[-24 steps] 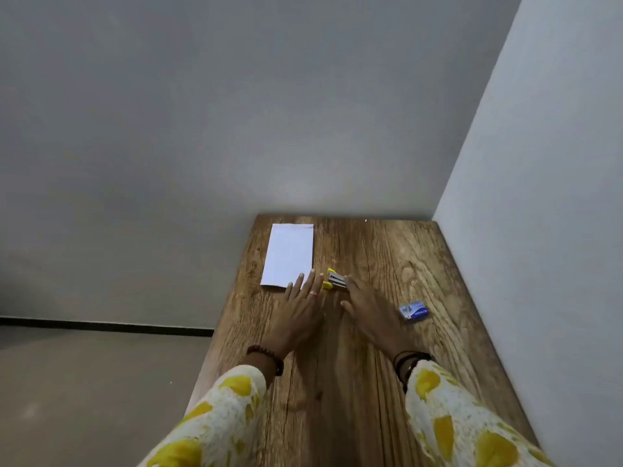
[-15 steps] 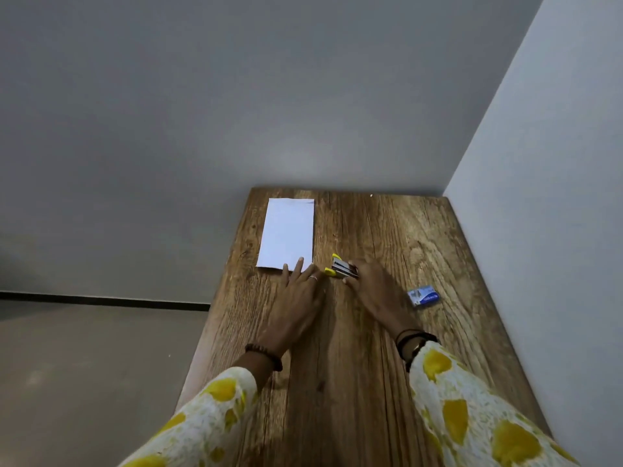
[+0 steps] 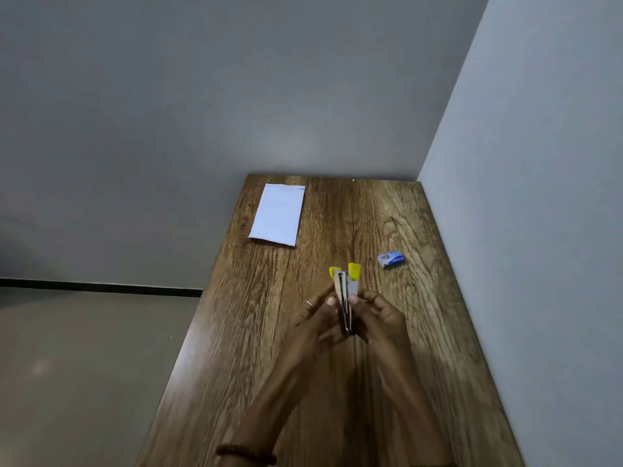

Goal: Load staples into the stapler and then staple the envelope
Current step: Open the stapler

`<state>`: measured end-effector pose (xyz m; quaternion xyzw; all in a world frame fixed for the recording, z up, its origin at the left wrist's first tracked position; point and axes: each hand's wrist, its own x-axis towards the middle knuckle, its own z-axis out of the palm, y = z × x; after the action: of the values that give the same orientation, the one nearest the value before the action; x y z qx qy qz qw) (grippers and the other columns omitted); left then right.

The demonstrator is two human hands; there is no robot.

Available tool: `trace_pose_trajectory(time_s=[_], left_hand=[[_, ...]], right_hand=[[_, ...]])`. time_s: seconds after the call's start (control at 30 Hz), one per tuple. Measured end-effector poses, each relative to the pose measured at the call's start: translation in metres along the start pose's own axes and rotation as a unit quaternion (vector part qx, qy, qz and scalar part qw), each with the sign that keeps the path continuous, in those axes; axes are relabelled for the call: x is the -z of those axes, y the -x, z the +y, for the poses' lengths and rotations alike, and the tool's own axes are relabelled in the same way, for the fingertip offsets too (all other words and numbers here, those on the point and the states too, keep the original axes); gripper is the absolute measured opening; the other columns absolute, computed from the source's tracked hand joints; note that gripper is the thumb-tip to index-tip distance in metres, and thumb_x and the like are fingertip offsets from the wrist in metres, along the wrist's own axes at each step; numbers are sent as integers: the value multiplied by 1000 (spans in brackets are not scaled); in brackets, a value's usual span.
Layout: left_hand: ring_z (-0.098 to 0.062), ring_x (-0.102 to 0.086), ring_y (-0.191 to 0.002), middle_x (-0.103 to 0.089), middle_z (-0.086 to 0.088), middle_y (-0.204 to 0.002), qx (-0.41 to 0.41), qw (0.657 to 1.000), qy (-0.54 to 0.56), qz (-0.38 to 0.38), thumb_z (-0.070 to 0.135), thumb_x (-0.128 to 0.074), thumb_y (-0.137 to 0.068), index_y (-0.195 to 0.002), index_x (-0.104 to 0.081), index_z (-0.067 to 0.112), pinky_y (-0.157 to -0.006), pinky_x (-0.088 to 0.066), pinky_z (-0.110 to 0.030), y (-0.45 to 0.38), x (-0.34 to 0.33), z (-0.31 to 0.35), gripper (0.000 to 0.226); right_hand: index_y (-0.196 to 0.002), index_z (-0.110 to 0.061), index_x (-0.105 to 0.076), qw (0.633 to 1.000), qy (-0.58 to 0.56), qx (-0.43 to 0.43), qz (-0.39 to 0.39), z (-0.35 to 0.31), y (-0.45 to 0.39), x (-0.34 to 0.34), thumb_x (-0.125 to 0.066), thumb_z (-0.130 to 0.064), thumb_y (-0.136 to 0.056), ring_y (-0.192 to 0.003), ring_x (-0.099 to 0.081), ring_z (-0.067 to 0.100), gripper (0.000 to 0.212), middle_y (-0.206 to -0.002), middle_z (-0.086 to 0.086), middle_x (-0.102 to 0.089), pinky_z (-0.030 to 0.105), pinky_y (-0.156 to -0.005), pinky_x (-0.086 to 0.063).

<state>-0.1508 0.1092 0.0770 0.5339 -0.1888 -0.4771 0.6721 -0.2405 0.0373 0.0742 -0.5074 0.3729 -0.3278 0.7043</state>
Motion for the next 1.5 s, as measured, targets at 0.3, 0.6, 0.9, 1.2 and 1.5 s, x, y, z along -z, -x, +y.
trace_pose_trajectory(time_s=[0.3, 0.6, 0.9, 1.2, 1.5], left_hand=[[-11, -69, -86, -74, 6, -94, -45, 992, 102, -52, 14, -62, -68, -105, -63, 31, -66, -59, -27, 61, -38, 17, 40], [-9, -68, -82, -74, 9, -90, -82, 991, 88, -59, 16, -63, -65, -111, -62, 17, -86, -49, -42, 77, -40, 43, 46], [-12, -69, -84, -74, 3, -85, -90, 982, 136, -91, 12, -61, -67, -99, -68, 17, -85, -52, -39, 85, -37, 51, 33], [-11, -70, -68, -74, 2, -74, -97, 980, 120, -126, 13, -57, -70, -93, -69, 18, -64, -58, -23, 90, -42, 57, 27], [-16, -70, -88, -73, 1, -92, -78, 981, 99, -150, 13, -60, -69, -106, -63, 17, -85, -50, -47, 95, -51, 56, 37]], right_hand=[[-92, -32, -66, 963, 195, 179, 49, -67, 80, 6, -66, -26, -82, -81, -66, 0, 11, -85, -13, -70, 6, -68, -48], [-81, -20, -55, 945, 200, 253, 63, -100, 104, -3, -65, -13, -82, -63, -58, -11, 13, -70, -8, -61, 3, -54, -44], [-79, -35, -64, 935, 198, 293, 9, -118, 117, -3, -67, -18, -81, -72, -60, -16, 17, -69, -24, -65, -1, -62, -43], [-102, -24, -69, 910, 256, 324, 30, -122, 116, -2, -70, -24, -77, -73, -66, -2, 25, -80, -23, -62, 8, -65, -52], [-79, -38, -62, 908, 223, 348, 68, -125, 119, -5, -70, -21, -79, -74, -60, -14, 19, -75, -25, -62, 2, -61, -46]])
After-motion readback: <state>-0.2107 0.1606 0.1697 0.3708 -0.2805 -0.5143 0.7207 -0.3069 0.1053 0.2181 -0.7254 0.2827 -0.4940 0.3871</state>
